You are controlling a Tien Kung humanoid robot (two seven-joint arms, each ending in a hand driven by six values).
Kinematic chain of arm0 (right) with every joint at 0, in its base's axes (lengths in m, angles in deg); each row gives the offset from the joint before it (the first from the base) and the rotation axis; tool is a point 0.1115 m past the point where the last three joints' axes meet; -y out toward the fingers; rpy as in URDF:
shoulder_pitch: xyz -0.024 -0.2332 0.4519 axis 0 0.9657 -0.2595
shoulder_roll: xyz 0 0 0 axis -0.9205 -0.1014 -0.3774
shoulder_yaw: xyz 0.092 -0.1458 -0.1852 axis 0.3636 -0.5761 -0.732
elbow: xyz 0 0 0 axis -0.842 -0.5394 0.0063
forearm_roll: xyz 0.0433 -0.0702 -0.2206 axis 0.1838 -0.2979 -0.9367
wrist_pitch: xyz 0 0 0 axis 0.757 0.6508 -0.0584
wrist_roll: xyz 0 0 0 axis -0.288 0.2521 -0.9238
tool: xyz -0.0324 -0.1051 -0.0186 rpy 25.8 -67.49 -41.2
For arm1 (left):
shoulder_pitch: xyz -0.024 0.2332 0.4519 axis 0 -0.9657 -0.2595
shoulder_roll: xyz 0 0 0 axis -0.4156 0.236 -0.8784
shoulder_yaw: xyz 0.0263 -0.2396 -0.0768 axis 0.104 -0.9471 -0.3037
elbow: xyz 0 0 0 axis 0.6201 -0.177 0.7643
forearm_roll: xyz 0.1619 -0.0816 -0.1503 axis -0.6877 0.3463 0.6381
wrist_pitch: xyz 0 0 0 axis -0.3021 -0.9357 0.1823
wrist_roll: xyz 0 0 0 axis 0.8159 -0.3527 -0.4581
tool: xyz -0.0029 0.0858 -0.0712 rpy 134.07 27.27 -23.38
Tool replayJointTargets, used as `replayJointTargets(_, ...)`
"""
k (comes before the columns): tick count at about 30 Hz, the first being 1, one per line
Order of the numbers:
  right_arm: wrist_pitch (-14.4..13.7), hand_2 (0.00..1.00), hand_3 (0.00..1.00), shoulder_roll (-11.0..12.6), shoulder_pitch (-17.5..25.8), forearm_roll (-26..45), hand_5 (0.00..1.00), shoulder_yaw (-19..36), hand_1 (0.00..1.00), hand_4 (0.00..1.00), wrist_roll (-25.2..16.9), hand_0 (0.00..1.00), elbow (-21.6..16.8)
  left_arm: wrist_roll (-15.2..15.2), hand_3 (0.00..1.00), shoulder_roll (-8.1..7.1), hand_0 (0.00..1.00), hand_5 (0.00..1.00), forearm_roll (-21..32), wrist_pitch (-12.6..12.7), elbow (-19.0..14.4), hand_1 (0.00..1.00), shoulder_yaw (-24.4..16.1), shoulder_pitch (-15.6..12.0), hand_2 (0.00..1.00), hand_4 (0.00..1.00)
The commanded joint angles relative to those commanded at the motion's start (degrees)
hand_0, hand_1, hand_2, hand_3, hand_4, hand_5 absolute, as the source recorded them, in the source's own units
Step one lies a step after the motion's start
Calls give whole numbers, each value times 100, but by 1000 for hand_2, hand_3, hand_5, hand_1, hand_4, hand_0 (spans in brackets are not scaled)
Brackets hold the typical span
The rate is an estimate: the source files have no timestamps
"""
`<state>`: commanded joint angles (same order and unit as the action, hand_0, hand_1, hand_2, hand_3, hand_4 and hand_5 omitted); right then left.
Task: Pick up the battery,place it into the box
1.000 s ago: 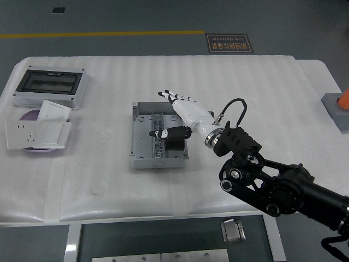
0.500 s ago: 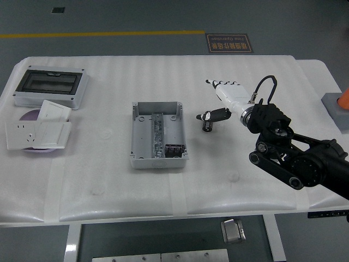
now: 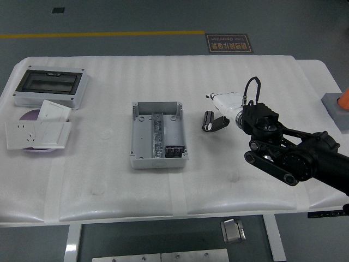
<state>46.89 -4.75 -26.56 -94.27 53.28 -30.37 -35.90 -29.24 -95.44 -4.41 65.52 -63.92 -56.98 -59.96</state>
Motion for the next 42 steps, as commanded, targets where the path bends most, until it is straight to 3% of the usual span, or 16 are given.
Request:
replayJointTargets(10,-66,856,934,-150,-110,178,527,-369,809,944,-73,866,319,152,585,-28,637,144,58,-69,-4,690,64,-107,587,444)
replayJointTargets(29,-514,768,844,-251,-116,255,523,-683,739,921,-143,797,578,48,589,-16,633,128,105,-22,0,691,106,-65,590,436)
replayJointTargets(30,-528,696,735,-256,-113,266,410,-696,693,792,-154,740,594,44,591,-15,633,129,109,-23,0,691,110,-60,590,436)
replayJointTargets(35,-600,696,735,-271,-107,294,410,-731,693,792,-218,740,644,25,591,-12,633,129,113,-21,0,691,119,-42,590,436)
replayJointTargets(36,-616,650,679,-272,-107,297,321,-734,655,682,-230,714,649,20,592,-11,633,127,117,-20,0,692,123,-39,590,435)
replayJointTargets(42,-721,639,670,-246,-99,266,320,-698,641,676,-288,707,624,-23,593,1,633,128,113,7,0,692,131,-29,591,434)
